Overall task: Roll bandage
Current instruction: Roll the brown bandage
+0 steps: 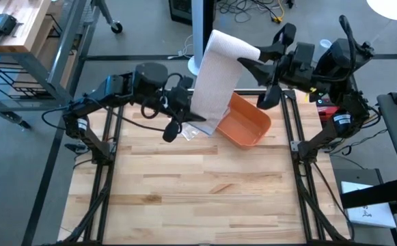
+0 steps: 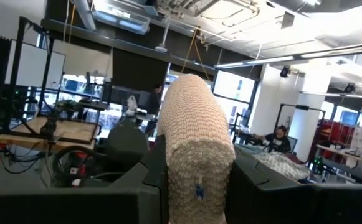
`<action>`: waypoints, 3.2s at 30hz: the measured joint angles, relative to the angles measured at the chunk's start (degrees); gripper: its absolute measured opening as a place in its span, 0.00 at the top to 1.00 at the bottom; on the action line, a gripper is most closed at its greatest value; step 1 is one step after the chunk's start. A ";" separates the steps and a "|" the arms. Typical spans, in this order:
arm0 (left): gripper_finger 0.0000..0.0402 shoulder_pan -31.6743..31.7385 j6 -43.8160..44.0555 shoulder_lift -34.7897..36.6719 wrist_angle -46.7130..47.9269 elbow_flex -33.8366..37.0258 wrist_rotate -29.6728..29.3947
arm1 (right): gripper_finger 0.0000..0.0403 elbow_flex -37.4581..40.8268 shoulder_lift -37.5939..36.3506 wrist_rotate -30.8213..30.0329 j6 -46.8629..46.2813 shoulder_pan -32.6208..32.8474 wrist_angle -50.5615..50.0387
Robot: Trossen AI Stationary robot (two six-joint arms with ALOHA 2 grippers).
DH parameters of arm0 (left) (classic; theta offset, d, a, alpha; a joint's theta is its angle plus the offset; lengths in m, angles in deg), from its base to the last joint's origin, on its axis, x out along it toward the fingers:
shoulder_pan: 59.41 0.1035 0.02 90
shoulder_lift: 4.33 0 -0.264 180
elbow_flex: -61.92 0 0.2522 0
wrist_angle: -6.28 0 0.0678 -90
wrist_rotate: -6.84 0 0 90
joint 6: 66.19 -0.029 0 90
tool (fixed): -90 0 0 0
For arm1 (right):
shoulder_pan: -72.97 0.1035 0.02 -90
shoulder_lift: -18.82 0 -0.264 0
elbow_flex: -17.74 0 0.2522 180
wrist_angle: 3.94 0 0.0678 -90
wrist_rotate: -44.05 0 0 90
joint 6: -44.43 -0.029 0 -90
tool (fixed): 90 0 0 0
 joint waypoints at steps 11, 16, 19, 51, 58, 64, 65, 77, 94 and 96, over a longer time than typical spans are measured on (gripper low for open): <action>0.92 -0.24 0.20 0.15 0.11 -0.62 -0.04 | 0.79 -0.02 0.24 0.27 2.12 0.08 -0.49; 0.80 -0.24 2.16 0.92 0.16 -1.07 -0.43 | 0.79 -0.02 0.28 0.41 5.96 0.15 -0.43; 0.70 -0.24 3.12 1.39 0.15 -1.07 -0.44 | 0.79 -0.02 0.28 0.86 10.08 0.15 -0.60; 0.28 -0.24 1.47 8.46 -10.98 -2.60 -13.34 | 0.79 -0.02 2.03 7.81 5.69 0.62 -1.56; 0.31 -0.17 -0.26 6.85 -17.04 -2.60 -13.03 | 0.79 -0.02 2.25 8.21 -9.01 0.39 -1.62; 0.35 -0.13 -2.02 4.97 -17.77 -2.54 -13.46 | 0.79 -0.02 2.87 9.90 -16.62 0.38 0.17; 0.36 -0.13 -2.03 4.71 -18.49 -2.54 -13.46 | 0.79 -0.02 2.94 9.93 -16.65 0.37 0.03; 0.63 -0.40 -1.57 3.04 -20.70 -2.51 -14.03 | 0.79 0.04 4.93 9.22 -13.52 0.39 1.46; 1.00 -1.77 4.55 3.10 -18.05 -1.64 -10.82 | 0.79 0.00 5.57 -0.91 -0.98 0.39 6.22; 1.00 -2.21 4.55 3.12 -18.76 -1.47 -9.51 | 0.79 0.00 5.89 -2.34 2.68 0.39 6.27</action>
